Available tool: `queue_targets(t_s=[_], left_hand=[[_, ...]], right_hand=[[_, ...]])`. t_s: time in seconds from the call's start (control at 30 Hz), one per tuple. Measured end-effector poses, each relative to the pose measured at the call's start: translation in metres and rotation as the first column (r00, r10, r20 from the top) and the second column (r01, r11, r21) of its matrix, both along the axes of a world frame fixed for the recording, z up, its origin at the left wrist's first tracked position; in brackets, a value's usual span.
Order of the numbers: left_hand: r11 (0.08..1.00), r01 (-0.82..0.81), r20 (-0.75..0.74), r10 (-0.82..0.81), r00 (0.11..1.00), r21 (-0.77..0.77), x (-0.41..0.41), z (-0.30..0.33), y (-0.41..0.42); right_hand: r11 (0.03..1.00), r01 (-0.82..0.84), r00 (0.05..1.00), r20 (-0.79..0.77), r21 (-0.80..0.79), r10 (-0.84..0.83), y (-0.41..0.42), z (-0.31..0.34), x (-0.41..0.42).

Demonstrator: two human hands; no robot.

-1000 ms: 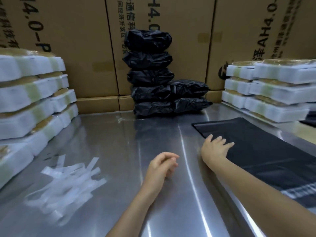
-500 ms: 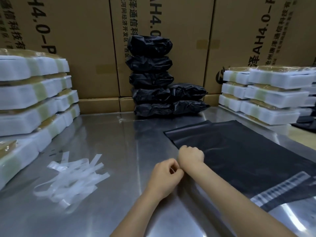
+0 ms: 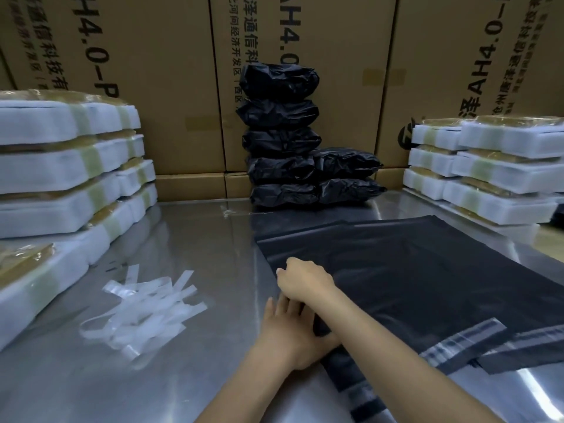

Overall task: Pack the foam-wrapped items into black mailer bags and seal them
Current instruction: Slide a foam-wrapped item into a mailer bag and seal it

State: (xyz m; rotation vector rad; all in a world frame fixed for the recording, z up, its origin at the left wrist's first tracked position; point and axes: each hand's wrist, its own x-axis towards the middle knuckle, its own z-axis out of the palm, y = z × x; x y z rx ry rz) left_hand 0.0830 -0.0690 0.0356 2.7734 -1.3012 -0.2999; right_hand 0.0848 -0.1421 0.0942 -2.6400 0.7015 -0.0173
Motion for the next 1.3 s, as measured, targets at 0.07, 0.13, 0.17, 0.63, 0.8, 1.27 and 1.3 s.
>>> queue_targets(t_s=[0.07, 0.13, 0.17, 0.63, 0.8, 1.27, 1.3], left_hand=[[0.997, -0.055, -0.103, 0.059, 0.993, 0.048, 0.018, 0.004, 0.013], [0.992, -0.108, -0.210, 0.119, 0.970, 0.063, 0.043, 0.011, 0.033], [0.989, -0.136, -0.241, 0.147, 0.959, 0.061, 0.055, 0.016, 0.044], [0.989, 0.013, 0.012, -0.011, 1.000, -0.150, 0.037, -0.008, 0.015], [0.993, -0.031, 0.017, 0.033, 0.999, -0.116, 0.074, -0.002, 0.026], [0.835, -0.158, 0.370, 0.393, 0.842, -0.527, 0.114, 0.031, 0.119], [0.819, -0.239, 0.415, 0.488, 0.768, -0.522, 0.123, 0.038, 0.143]], right_hand=[[0.998, 0.028, 0.993, 0.117, -0.048, -0.022, 0.000, -0.009, -0.007], [0.989, 0.078, 0.971, 0.235, -0.127, -0.046, -0.005, -0.015, -0.016], [0.979, 0.113, 0.956, 0.288, -0.171, -0.060, -0.010, -0.018, -0.020], [0.962, 0.215, 0.867, 0.486, -0.167, -0.109, -0.032, -0.036, -0.039], [0.980, 0.142, 0.920, 0.384, -0.143, -0.077, -0.034, -0.046, -0.037], [0.981, -0.026, 0.984, 0.165, -0.194, 0.059, -0.041, -0.068, -0.030], [0.979, -0.020, 0.981, 0.186, -0.204, 0.059, -0.041, -0.068, -0.031]])
